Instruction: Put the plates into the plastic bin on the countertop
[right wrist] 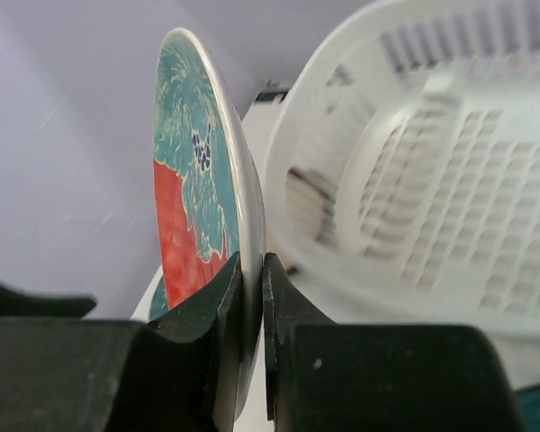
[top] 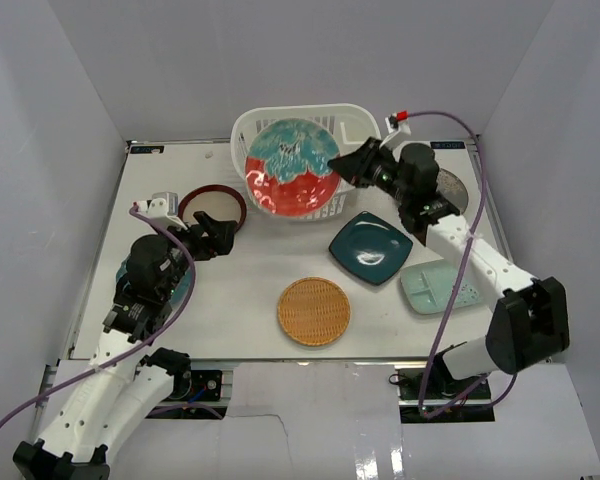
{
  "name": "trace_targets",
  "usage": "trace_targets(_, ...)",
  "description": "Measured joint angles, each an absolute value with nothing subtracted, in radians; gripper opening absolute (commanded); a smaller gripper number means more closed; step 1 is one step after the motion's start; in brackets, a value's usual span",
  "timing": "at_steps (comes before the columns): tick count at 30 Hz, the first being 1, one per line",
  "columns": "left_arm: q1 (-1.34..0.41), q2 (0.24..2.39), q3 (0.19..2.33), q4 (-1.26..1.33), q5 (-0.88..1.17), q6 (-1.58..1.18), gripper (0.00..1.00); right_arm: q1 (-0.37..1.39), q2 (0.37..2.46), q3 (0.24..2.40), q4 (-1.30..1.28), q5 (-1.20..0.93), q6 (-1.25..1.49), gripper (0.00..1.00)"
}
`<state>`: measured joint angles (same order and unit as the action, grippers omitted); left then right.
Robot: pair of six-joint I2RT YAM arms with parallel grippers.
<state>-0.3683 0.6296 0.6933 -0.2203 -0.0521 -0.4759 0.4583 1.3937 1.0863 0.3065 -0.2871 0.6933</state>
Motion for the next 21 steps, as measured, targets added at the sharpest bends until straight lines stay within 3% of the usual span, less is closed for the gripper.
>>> trace_targets(12,-0.369,0.772,0.648,-0.187,0.127,-0.593,0.93,0.336,2.169,1.992,0.066,-0.209,0.541,0.08)
trace_targets(16,-0.371,0.849,0.611,-0.171,0.202,-0.635,0.93,0.327,2.3,2.052,-0.047,-0.191,0.525,0.08)
trace_targets(21,-0.382,0.917,0.591,-0.123,0.261,-0.677,0.92,0.321,2.316,2.021,-0.093,-0.197,0.554,0.08)
